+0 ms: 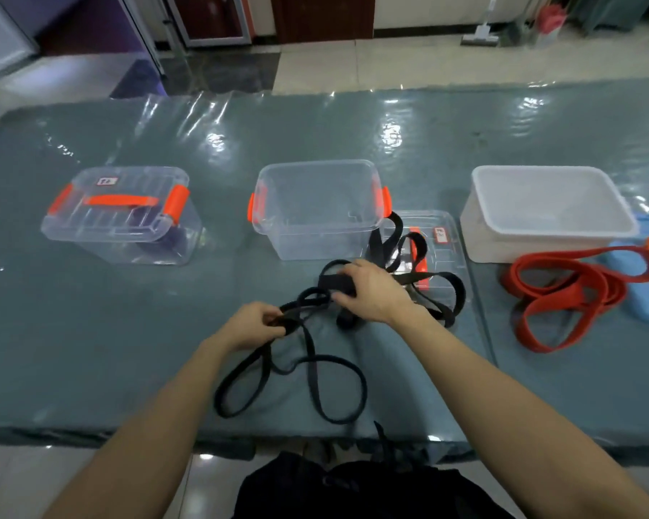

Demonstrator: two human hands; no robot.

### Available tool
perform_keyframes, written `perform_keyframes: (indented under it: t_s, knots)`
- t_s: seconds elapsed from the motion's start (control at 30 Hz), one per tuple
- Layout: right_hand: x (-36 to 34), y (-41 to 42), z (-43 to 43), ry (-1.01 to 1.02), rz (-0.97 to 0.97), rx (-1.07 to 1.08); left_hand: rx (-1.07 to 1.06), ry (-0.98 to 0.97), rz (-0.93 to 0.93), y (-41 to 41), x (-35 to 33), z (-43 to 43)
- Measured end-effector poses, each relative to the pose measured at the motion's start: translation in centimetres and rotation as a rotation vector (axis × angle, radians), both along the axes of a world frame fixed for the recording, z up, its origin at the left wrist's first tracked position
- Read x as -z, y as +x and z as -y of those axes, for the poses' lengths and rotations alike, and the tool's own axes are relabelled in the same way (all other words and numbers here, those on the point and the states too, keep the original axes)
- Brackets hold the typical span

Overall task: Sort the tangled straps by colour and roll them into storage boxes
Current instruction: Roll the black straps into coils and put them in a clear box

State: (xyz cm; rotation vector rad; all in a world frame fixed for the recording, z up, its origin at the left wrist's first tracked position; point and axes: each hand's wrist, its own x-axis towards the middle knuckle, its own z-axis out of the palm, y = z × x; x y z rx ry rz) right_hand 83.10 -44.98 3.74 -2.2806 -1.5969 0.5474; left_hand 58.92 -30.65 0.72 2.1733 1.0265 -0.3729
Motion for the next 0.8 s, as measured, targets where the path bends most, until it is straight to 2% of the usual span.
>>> perform_keyframes:
  t_s: [0.07,0.13,0.23,0.33,0.47,0.57,0.73,0.8]
  knots:
    - [-0.8,-0.8,-0.5,-0.060,-0.301,-0.058,-0.043,0.007,0.163,0.5,-3.9,-2.0]
    - [-2.0,-1.7,-1.5,-0.092,-0.488,-0.087,-0.078,-0.017,0.348,1.5,-8.3,-3.8]
    - [-4.6,-2.5,-4.0,0.015,-0.529,-0.135,-0.155,-0.075,0.581,3.5,-14.1,-5.3]
    - [-8.3,-1.4,-6.2,0.250,-0.482,-0.030,-0.214,-0.147,0.770,4.8,-18.6,-6.0]
    - [-13.4,1.8,-7.0,0.421,-0.719,0.064,-0.293,-0.204,0.970,5.2,-22.7,-7.8]
    - [-16.4,3.9,-6.5,0.505,-0.772,0.079,-0.347,-0.294,1.066,4.6,-24.1,-9.7]
    - [-19.2,6.1,-5.2,0.549,-0.776,0.072,-0.346,-0.148,1.060,2.3,-24.4,-11.7]
    - [-19.9,6.8,-4.7,0.470,-0.695,0.051,-0.317,-0.089,0.949,1.4,-24.6,-11.9]
